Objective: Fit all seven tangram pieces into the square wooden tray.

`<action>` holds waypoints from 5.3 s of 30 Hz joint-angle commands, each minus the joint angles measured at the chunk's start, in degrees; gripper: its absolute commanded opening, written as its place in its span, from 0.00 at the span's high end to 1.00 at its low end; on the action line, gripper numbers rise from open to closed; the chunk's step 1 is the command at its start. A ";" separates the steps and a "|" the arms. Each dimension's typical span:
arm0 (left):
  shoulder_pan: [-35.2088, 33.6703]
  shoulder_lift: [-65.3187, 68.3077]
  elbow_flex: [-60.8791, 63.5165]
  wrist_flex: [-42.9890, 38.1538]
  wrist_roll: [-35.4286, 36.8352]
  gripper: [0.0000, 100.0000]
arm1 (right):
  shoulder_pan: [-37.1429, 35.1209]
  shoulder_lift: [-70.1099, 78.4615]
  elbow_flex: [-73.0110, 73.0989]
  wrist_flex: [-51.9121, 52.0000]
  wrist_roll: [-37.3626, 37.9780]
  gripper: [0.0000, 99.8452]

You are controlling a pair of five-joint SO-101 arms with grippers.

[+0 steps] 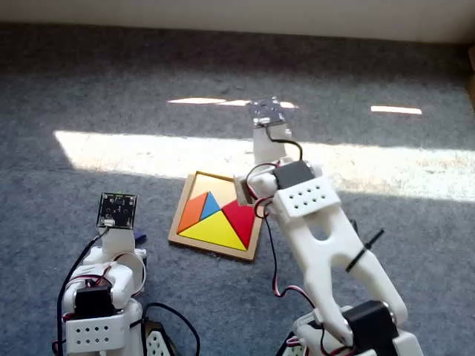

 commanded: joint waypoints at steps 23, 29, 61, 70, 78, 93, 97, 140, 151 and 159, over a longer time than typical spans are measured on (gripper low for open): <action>-0.75 -2.33 1.10 0.44 -0.35 0.96 | -5.93 26.77 -22.46 0.57 0.70 0.88; -0.75 -2.33 1.10 0.44 -0.35 0.96 | -3.82 26.77 -22.46 0.57 0.70 0.88; -0.75 -2.33 1.10 0.44 -0.35 0.96 | -4.88 13.67 -8.92 -9.71 0.70 1.00; -0.75 -2.33 1.10 0.44 -0.35 0.96 | -3.74 21.32 -5.32 -13.93 0.70 1.00; -0.75 -2.33 1.10 0.44 -0.35 0.96 | 1.89 21.67 -5.05 -13.76 0.70 1.00; -0.75 -2.33 1.10 0.44 -0.35 0.96 | 1.01 8.40 0.57 -13.58 0.70 1.00; -0.75 -2.33 1.10 0.44 -0.35 0.96 | -2.77 8.22 1.98 -14.99 0.70 1.00; -0.75 -2.33 1.10 0.44 -0.35 0.96 | -5.14 2.42 6.81 -8.40 4.66 1.00; -0.75 -2.33 1.10 0.44 -0.35 0.96 | -5.05 -17.27 17.19 -8.84 4.66 0.99; -0.75 -2.33 1.10 0.44 -0.35 0.96 | -3.12 -27.82 18.51 -6.73 4.66 0.99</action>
